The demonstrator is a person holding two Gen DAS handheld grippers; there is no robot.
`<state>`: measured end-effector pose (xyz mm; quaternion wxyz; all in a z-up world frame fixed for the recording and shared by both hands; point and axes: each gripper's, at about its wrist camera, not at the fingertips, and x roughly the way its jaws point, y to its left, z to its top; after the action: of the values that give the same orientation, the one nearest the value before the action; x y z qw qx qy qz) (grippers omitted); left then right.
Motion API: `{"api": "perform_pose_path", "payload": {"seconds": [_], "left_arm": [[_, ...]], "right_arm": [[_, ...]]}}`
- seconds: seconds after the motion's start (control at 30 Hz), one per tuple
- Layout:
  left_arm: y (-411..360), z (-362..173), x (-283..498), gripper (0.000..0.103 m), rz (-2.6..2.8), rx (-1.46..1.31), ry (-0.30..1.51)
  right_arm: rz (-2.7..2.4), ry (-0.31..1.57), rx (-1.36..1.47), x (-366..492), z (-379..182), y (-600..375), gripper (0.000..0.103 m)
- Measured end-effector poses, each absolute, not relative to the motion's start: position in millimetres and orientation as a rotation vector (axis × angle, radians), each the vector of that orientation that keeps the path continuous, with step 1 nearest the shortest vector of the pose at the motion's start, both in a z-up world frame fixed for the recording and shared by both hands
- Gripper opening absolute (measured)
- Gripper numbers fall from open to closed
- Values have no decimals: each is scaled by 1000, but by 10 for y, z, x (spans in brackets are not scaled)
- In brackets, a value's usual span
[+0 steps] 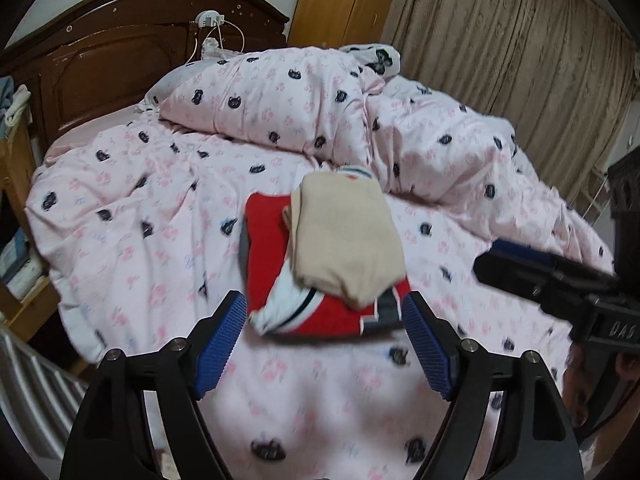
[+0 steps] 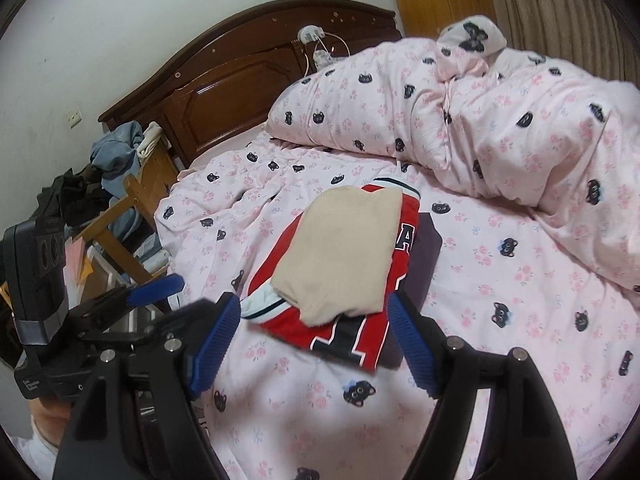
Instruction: Fold clothes
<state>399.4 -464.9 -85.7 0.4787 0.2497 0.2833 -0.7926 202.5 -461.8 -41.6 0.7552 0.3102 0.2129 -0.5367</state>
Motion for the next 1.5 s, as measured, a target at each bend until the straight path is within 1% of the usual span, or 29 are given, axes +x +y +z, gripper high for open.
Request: {"api": "perform_pose_path", "payload": {"seconds": [0.07, 0.1, 0.33, 0.5, 0.57, 0.6, 0.7, 1.5], "left_arm": [[-4546, -847, 4026, 85, -1923, 622, 668], [-4496, -841, 4042, 86, -1917, 625, 659], [-4209, -761, 4161, 88, -1896, 619, 639], [-4015, -688, 4211, 89, -1903, 618, 587], [-3974, -667, 4229, 100, -1911, 613, 584], [-3955, -658, 4239, 101, -1913, 607, 581], [-3893, -623, 4255, 101, -1917, 599, 575], [-3621, -487, 4161, 101, -1936, 598, 513]], "right_arm": [[-1185, 463, 657, 2054, -389, -4511, 82], [-1193, 462, 646, 2077, -376, -4444, 83], [-1213, 471, 604, 2232, -364, -4073, 84], [-1235, 454, 592, 2252, -322, -3824, 84], [-1245, 444, 585, 2242, -294, -3735, 85], [-1249, 439, 581, 2236, -281, -3696, 86], [-1263, 426, 570, 2225, -240, -3569, 89], [-1298, 424, 565, 2190, -155, -3210, 89]]}}
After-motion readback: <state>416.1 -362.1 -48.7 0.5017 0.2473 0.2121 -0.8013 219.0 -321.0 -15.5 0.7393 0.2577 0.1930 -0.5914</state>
